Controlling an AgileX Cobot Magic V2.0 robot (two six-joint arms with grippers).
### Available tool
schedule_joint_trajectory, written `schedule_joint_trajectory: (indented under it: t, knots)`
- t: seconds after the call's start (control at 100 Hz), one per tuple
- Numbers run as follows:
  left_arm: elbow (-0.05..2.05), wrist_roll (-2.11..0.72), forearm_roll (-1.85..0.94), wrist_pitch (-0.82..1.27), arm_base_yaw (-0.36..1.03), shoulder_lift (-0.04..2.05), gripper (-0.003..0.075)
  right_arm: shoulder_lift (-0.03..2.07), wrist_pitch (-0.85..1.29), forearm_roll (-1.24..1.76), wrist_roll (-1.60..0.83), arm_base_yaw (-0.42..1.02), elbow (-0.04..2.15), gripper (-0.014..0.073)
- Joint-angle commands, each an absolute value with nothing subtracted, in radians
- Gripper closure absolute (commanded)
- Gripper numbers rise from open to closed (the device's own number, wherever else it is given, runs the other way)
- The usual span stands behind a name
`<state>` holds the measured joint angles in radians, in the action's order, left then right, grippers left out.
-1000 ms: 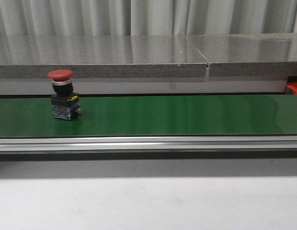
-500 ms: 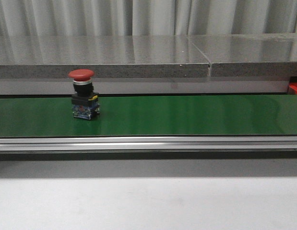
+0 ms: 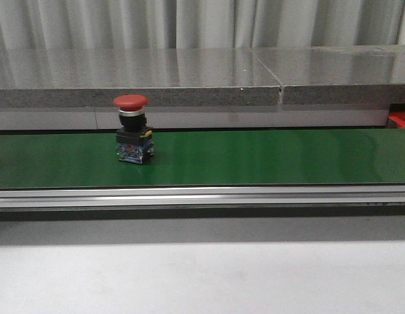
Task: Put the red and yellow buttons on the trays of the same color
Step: 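Move the left gripper onto the yellow button and grasp it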
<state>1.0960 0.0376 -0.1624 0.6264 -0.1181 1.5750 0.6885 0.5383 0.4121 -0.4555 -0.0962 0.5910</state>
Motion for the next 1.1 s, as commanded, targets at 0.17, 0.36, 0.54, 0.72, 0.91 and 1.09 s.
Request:
schedule_joint_trajectory:
  t: [0.17,0.36,0.54,0.72,0.91,1.09]
  knots:
    - [1.104,0.036,-0.177,0.568,-0.111,1.531,0.0224,0.685,0.482,0.423,-0.462,-0.094,0.618,0.0661]
    - [1.110,0.036,-0.184,0.549,-0.111,1.529,0.0099,0.685,0.482,0.423,-0.462,-0.094,0.618,0.0661]
    - [1.136,0.000,-0.184,0.480,-0.092,1.492,0.0099,0.685,0.482,0.423,-0.462,-0.094,0.618,0.0661]
    - [1.141,-0.026,-0.184,0.421,-0.016,1.406,0.0099,0.685,0.482,0.423,-0.462,-0.094,0.618,0.0661]
    - [1.139,-0.043,-0.181,0.434,0.063,1.285,0.0099,0.685,0.482,0.423,-0.462,-0.094,0.618,0.0661]
    - [1.058,-0.049,-0.181,0.403,0.112,1.122,0.0099,0.685,0.482,0.423,-0.462,-0.094,0.618,0.0661]
